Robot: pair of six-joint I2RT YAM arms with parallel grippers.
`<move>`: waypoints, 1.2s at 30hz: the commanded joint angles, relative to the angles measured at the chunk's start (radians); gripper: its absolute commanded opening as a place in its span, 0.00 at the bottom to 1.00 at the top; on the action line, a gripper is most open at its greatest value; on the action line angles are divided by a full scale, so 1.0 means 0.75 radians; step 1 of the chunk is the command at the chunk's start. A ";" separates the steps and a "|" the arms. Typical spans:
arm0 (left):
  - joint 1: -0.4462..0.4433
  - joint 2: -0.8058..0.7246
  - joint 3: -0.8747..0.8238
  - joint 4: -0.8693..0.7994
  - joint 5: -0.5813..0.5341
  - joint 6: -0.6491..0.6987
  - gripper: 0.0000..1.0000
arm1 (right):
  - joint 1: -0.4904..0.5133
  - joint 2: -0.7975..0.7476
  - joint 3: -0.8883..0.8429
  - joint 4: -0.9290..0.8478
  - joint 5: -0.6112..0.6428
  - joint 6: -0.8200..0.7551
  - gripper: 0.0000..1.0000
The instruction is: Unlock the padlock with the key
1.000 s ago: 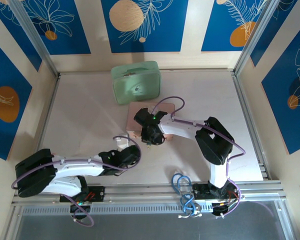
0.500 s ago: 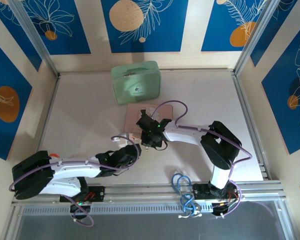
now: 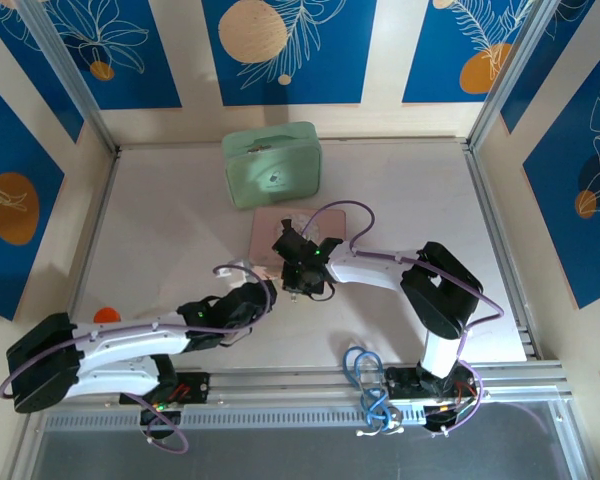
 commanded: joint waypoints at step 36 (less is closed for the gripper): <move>0.697 0.495 0.577 -0.354 0.730 0.685 0.75 | 0.231 -0.609 -0.742 0.747 0.605 -0.064 0.68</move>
